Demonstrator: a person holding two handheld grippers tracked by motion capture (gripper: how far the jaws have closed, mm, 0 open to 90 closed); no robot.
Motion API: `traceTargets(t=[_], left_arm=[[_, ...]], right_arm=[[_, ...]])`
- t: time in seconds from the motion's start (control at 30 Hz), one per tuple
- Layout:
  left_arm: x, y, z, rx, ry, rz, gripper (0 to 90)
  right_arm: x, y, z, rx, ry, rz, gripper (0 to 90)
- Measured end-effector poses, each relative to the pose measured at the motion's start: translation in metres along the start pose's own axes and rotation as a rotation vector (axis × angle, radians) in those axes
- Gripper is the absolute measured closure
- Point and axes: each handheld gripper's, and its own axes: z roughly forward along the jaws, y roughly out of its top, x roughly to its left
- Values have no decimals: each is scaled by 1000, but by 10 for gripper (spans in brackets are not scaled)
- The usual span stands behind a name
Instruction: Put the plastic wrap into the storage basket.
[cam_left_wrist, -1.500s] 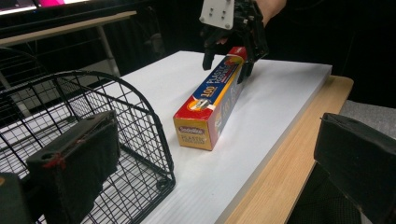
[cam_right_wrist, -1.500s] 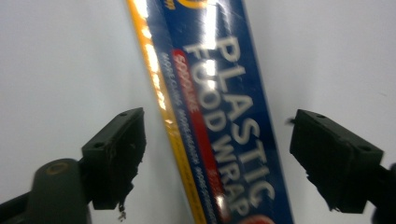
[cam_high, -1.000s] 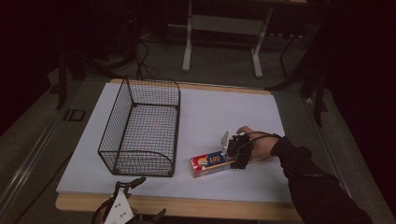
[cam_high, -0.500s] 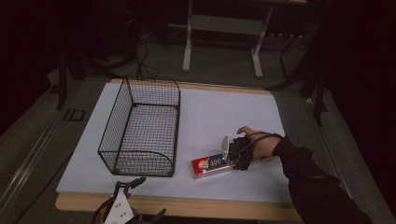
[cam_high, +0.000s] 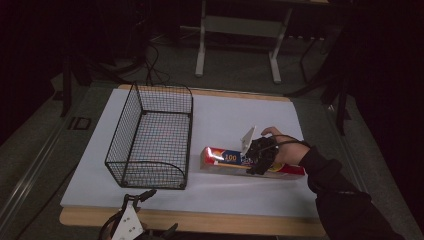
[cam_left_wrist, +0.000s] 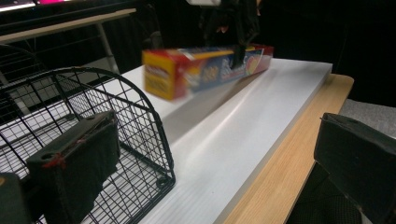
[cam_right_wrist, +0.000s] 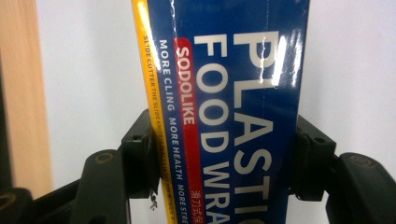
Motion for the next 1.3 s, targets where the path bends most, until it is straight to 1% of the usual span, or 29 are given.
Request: traceTargets(t=[0.03, 0.1, 0.2, 0.23, 0.27, 0.33, 0.37, 0.43, 0.5, 0.53, 0.57, 0.6, 0.63, 0.67, 0.7, 0.8, 0.83, 0.87, 0.9, 0.93, 0.97, 1.0, 1.03, 1.07, 1.1, 1.2, 1.23, 1.27, 1.3], left_arm=[[0, 0, 0, 0, 2, 1, 10], [0, 0, 0, -1, 1, 1, 10], [0, 0, 0, -1, -2, 0, 9], [0, 0, 0, -1, -2, 0, 10], [0, 0, 0, -1, -2, 0, 10], [0, 0, -1, -2, 0, 1, 10], [0, 0, -1, -2, 0, 1, 10], [0, 0, -1, -2, 0, 2, 9], [0, 0, -1, -1, -1, 2, 10], [0, 0, -1, -1, -1, 2, 10], [0, 0, -1, -3, 0, 0, 9], [0, 0, -1, -4, -1, -1, 10], [0, 0, -1, -3, 0, 0, 10], [0, 0, -1, -2, 1, 1, 10], [0, 0, -1, -3, 2, 1, 10], [0, 0, -1, -2, 1, 0, 10], [0, 0, -1, -3, 0, 0, 10], [0, 0, -1, -3, 0, 0, 10], [0, 0, -1, -3, 0, 0, 10], [0, 0, -1, -1, 0, 1, 9], [0, 0, -1, -2, 0, 1, 9], [0, 0, -1, -2, 1, 1, 10], [0, 0, -1, -1, 2, 2, 9], [0, 0, -1, -1, 2, 2, 10], [0, 0, -1, -3, 2, 1, 10], [-1, 1, -1, -3, 3, 3, 10], [-1, 1, -2, -6, 2, 6, 10], [-1, 1, -2, -6, 2, 6, 10], [-1, 1, -2, -6, 2, 6, 9]], right_arm=[[-4, 2, -6, -26, -11, 71, 384], [-7, 5, -12, -50, -30, 138, 384], [-11, 10, -21, -80, -35, 234, 385], [-11, 10, -21, -80, -35, 234, 385], [-14, 14, -25, -98, -19, 291, 386], [-16, 17, -29, -118, -3, 339, 387], [-16, 20, -31, -130, -4, 363, 388], [-17, 25, -36, -151, -1, 394, 388], [-18, 30, -41, -179, -17, 435, 390], [-18, 30, -41, -179, -17, 435, 390], [-20, 36, -47, -207, -35, 477, 390], [-21, 39, -50, -218, -45, 496, 390], [-21, 39, -50, -218, -45, 496, 390], [-23, 45, -58, -243, -81, 531, 391], [-24, 47, -62, -251, -92, 545, 391], [-28, 56, -75, -288, -108, 595, 391], [-29, 59, -79, -304, -116, 605, 392], [-29, 59, -79, -304, -116, 605, 392], [-30, 63, -82, -322, -129, 624, 392], [-31, 72, -89, -353, -144, 637, 392], [-31, 72, -89, -353, -144, 637, 392], [-32, 83, -94, -370, -152, 652, 392], [-33, 89, -96, -379, -158, 656, 393], [-33, 89, -96, -379, -158, 656, 393], [-34, 101, -100, -390, -161, 669, 393], [-35, 112, -101, -404, -155, 670, 392], [-36, 124, -102, -417, -147, 677, 392], [-36, 124, -102, -417, -147, 677, 392], [-36, 136, -102, -431, -143, 678, 393]])
